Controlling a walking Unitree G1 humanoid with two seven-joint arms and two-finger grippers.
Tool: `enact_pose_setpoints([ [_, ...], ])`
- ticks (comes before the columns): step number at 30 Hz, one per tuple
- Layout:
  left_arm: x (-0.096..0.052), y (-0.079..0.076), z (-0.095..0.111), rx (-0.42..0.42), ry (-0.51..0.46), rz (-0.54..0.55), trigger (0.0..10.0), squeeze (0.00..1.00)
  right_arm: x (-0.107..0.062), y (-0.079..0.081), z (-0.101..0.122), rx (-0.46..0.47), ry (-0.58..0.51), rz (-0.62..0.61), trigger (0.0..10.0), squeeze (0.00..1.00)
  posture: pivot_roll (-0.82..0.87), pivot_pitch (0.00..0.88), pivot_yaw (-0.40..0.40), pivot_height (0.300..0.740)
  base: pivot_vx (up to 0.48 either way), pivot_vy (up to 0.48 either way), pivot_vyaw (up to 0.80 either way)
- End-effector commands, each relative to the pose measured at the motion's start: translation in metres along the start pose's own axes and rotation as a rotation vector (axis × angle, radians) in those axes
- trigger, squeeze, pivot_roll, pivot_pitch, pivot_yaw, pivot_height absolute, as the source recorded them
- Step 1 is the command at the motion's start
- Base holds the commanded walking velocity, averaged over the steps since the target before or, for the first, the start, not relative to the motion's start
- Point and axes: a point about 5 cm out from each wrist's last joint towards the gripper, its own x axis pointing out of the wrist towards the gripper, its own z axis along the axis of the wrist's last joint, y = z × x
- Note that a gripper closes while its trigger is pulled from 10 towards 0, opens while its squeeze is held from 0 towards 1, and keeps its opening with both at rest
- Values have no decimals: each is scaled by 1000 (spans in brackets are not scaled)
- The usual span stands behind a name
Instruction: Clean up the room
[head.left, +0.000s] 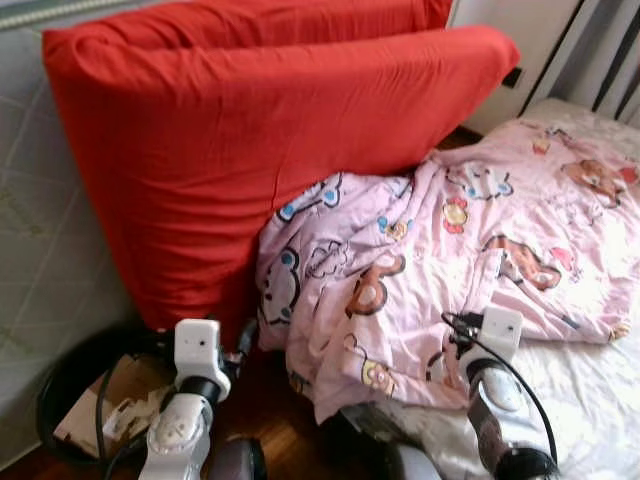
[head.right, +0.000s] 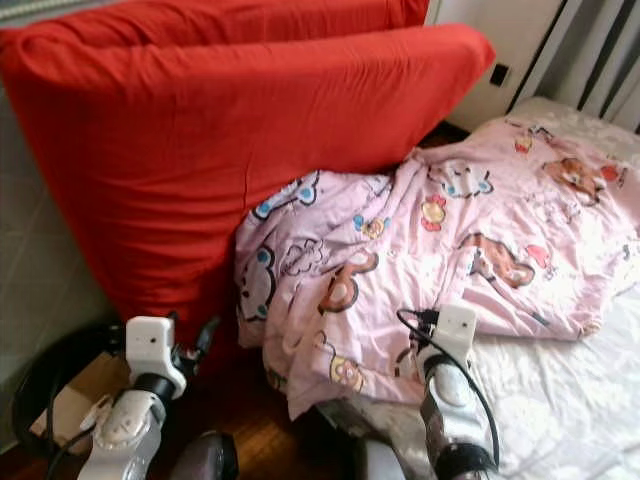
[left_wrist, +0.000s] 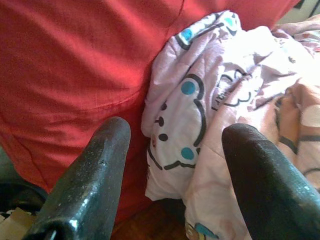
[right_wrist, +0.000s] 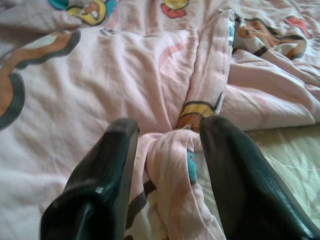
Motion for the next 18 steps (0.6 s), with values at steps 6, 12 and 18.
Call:
enact_pose_setpoints([
  [6,2,0,2,-2,6,-18,10000,0,2,-23,-7,-20,100,-41,10000,1000,15,108,-41,624,0,0,0],
  [12,6,-2,11,3,-15,-41,10000,0,2,-35,-8,-28,119,-71,10000,1000,25,148,-27,624,0,0,0],
  [18,13,-5,26,0,-56,-56,10000,0,1,-31,-13,-33,143,-50,10000,843,37,188,-11,624,0,0,0],
])
